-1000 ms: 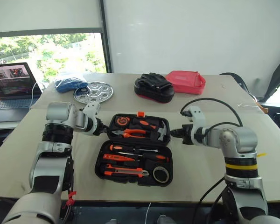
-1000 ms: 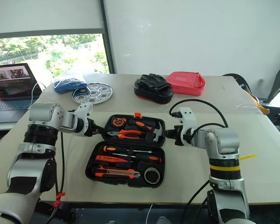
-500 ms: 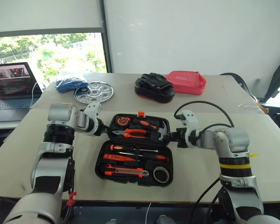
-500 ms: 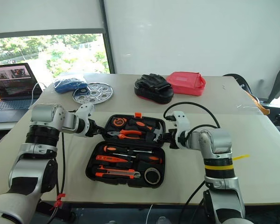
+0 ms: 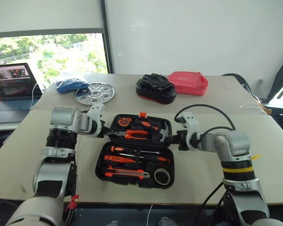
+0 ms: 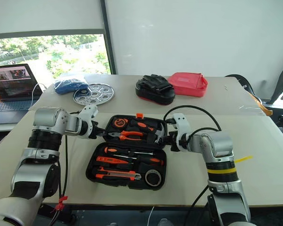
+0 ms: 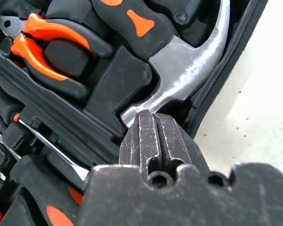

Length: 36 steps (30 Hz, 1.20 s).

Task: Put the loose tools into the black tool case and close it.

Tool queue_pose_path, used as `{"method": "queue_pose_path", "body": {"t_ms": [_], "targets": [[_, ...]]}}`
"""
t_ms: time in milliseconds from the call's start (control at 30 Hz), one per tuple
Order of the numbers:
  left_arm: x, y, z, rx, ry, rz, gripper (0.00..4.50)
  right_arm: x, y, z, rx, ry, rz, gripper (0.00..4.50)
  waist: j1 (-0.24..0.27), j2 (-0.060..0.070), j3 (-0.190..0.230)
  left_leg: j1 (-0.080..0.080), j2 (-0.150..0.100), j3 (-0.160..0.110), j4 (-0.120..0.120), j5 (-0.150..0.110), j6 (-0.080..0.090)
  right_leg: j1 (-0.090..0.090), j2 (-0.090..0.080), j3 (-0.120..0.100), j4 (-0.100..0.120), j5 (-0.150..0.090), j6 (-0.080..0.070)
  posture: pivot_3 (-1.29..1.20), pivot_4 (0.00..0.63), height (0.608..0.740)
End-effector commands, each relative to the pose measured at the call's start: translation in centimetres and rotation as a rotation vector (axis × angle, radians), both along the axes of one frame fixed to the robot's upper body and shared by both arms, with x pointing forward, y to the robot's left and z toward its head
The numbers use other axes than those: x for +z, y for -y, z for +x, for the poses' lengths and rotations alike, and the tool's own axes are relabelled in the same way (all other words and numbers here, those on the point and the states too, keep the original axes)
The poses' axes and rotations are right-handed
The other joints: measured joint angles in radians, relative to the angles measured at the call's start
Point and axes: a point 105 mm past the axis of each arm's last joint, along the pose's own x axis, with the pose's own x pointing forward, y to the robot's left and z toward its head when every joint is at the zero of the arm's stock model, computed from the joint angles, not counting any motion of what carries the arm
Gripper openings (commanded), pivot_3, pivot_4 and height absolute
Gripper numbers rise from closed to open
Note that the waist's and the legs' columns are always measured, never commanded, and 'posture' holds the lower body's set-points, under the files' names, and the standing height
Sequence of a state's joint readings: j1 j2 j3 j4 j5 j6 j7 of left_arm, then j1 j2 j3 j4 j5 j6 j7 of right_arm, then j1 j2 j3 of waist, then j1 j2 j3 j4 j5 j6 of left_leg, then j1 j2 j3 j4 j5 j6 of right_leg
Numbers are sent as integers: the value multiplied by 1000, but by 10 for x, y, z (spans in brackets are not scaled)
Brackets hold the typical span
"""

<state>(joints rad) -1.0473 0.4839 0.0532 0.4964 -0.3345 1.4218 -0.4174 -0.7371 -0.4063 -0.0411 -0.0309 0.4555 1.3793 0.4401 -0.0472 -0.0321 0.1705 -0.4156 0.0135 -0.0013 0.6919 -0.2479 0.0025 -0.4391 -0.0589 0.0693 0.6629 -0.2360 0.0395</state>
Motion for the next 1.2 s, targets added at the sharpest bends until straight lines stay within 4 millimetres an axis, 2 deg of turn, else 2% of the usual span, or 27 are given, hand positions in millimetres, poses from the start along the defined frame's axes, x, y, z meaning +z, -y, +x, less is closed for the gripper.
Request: {"method": "queue_pose_path", "body": {"t_ms": [33,367,667,767,833,867,967,1200], "targets": [[5,-16,0,30,18,36,46,3,2,-3,18,5,-8,0,-1,0,0,0,0,0,0,0,0,0,0,0,0,0,0,0,150,740],[8,-18,2,29,33,37,46,6,7,-2,-4,-15,15,0,-2,0,0,0,0,0,-1,0,0,0,0,0,0,0,0,0,150,740],[12,-20,3,28,46,48,46,29,11,-3,30,90,-19,0,-5,0,0,0,0,0,-1,0,0,0,0,0,0,0,0,0,150,740],[12,-19,1,23,46,49,46,49,15,-9,37,134,20,0,-9,0,0,0,0,0,-1,0,0,-1,1,0,0,0,0,0,150,740],[12,-19,1,21,46,49,0,50,24,-8,-5,114,14,589,-9,0,0,0,0,0,-1,0,0,-1,1,0,0,0,0,0,150,740],[12,-19,1,20,46,49,0,47,27,-7,-19,107,-8,737,-9,0,0,0,0,0,-1,0,0,-1,1,0,0,0,0,0,150,740],[12,-19,1,20,47,48,0,36,27,-7,-37,40,4,1686,-10,0,0,0,0,0,-1,0,0,-1,0,0,0,0,0,0,150,740],[14,-17,2,17,59,43,0,16,14,-4,-67,-68,81,1686,-12,0,0,0,0,0,-1,0,0,-1,0,0,0,0,0,0,150,740]]}}
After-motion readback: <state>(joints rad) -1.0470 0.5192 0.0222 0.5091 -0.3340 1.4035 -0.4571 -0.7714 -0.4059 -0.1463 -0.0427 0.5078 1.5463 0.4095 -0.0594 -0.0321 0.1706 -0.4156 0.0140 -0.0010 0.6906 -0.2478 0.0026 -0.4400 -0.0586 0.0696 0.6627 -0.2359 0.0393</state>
